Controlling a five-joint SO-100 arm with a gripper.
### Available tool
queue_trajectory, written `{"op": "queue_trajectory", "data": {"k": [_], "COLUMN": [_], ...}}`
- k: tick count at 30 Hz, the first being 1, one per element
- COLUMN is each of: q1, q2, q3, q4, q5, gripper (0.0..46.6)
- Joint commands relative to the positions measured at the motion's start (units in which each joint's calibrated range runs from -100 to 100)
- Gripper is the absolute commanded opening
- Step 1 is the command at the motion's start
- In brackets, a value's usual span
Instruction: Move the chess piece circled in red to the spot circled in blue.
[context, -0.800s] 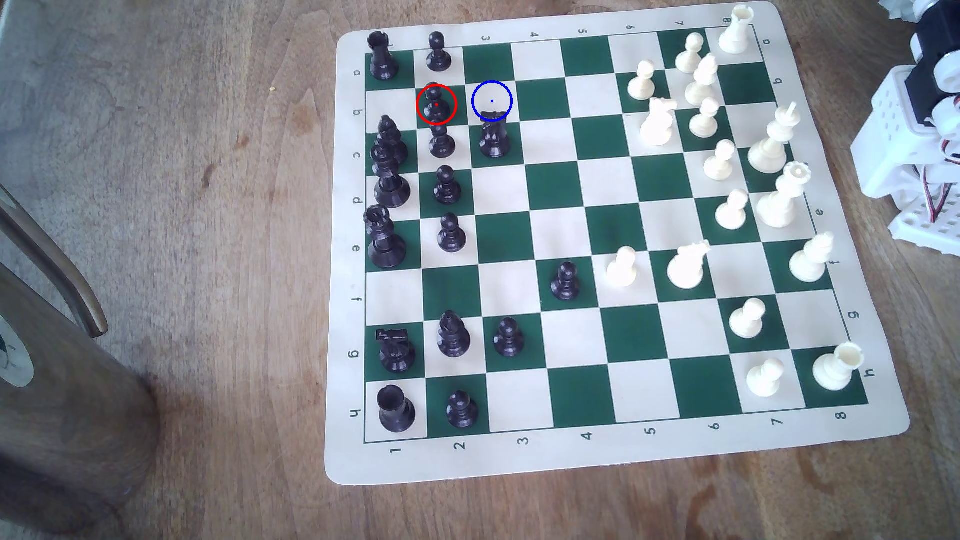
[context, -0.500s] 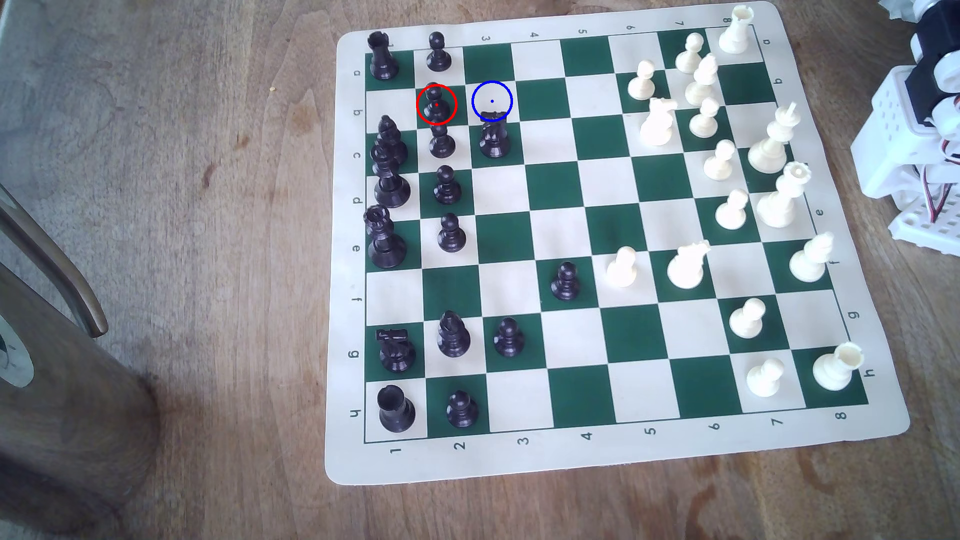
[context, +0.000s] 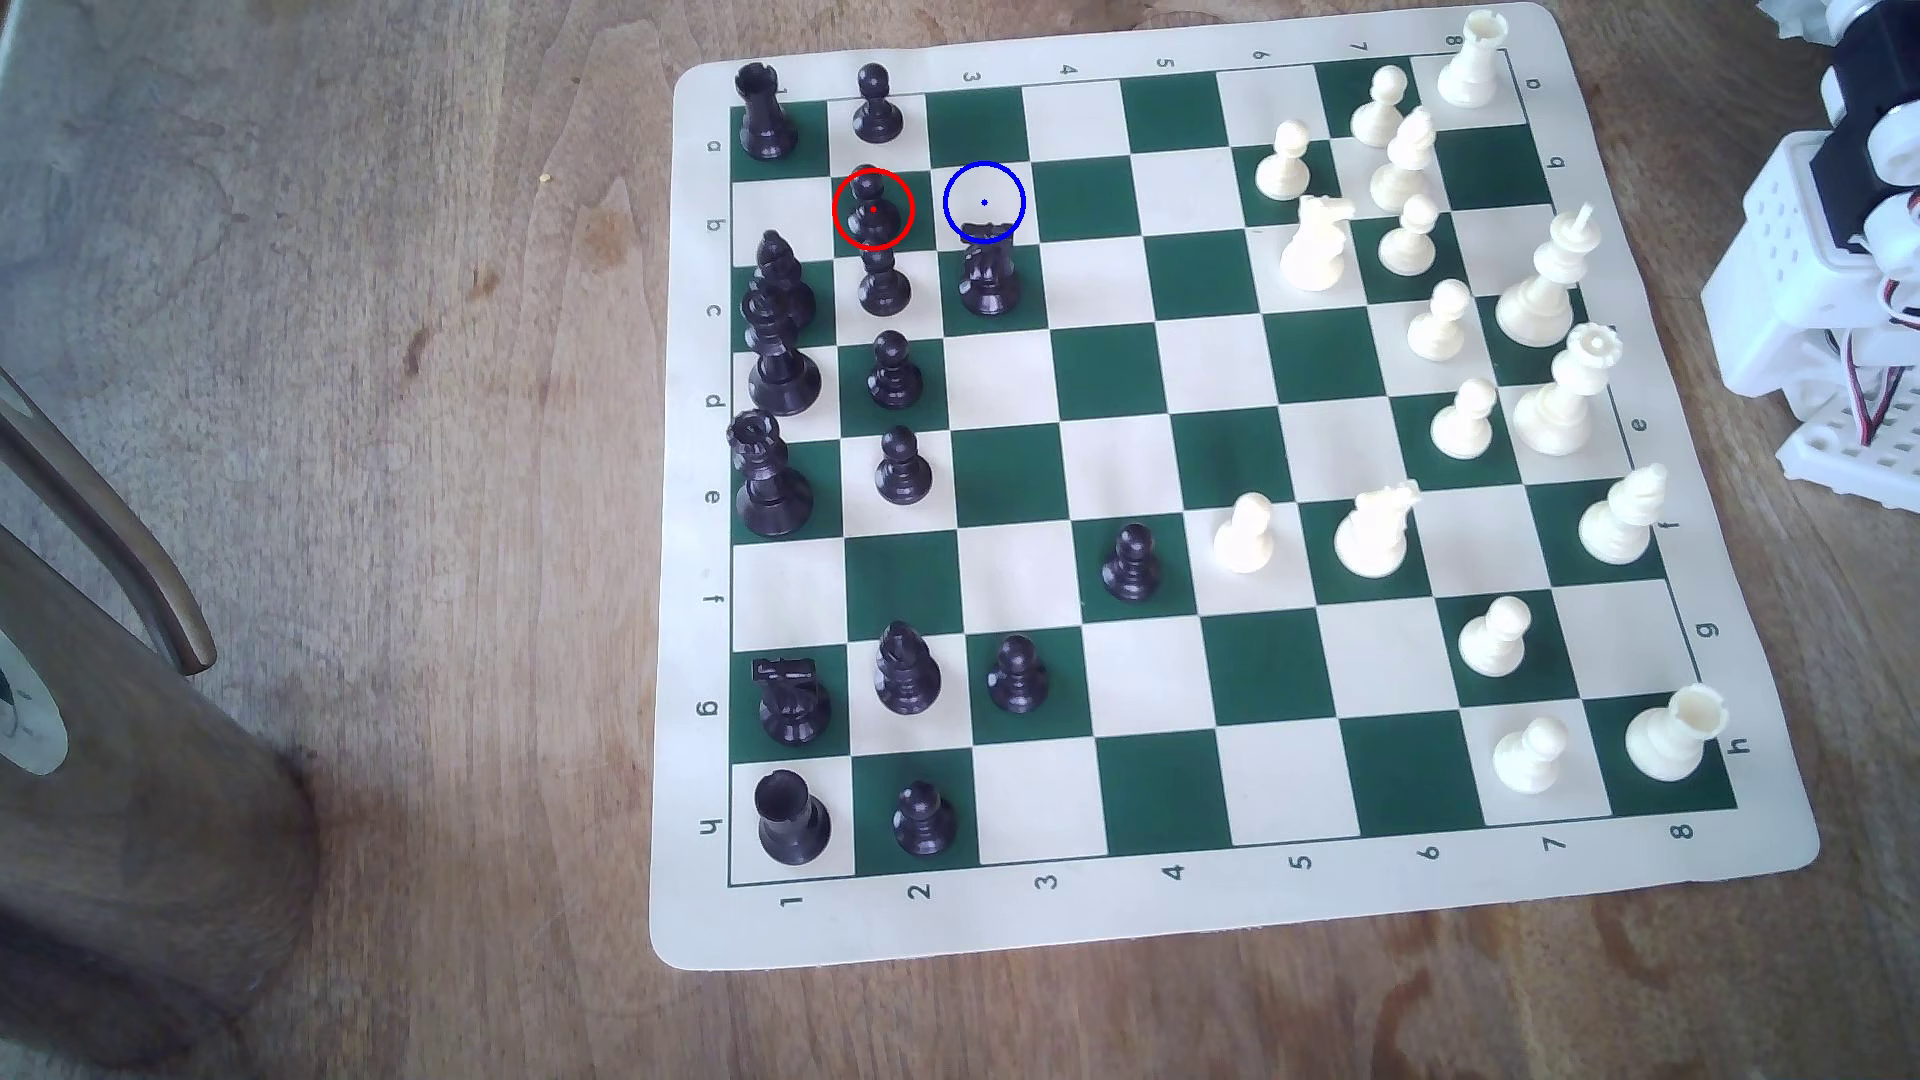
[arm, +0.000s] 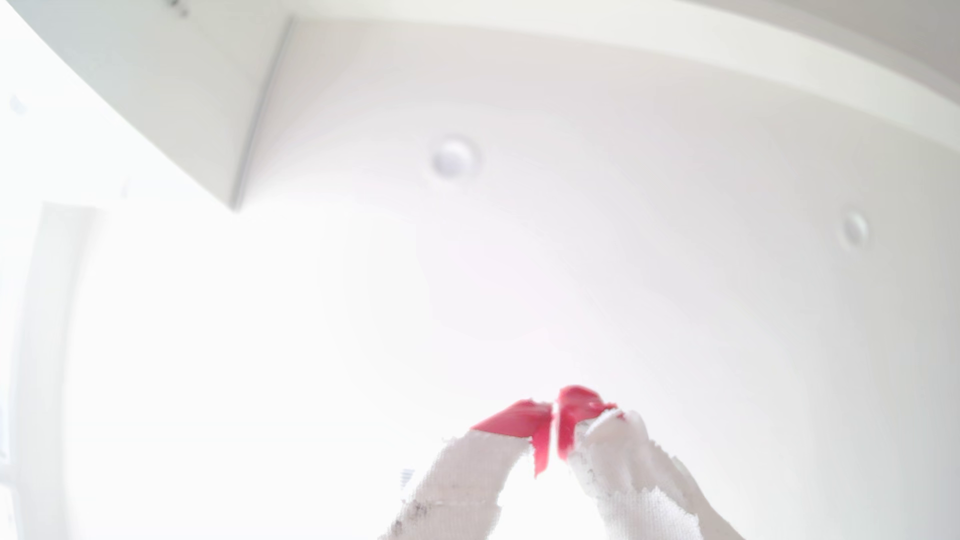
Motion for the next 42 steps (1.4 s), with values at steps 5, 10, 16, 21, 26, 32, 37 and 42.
{"op": "queue_trajectory", "data": {"k": [5,10,16,21,26,32,37,42], "q1": [-0.7,-0.5,5.3,7.2,7.3,9.8,10.3,9.0], "q2": [0.1,1.6,18.2,17.6,34.1,52.5,69.1,84.0], "q3": [0.8,0.8,-2.2,-19.5,-36.0,-48.6,-62.5,-82.0], "q4": [27.2,46.8,57.9,102.1,116.9,121.0,122.6,131.6], "q5": [1.2,1.7,-1.2,-5.7,-5.9,-6.7,-8.5,-12.4], "gripper": [0.1,0.1,0.1,0.1,0.1,7.9,9.1,4.6]}}
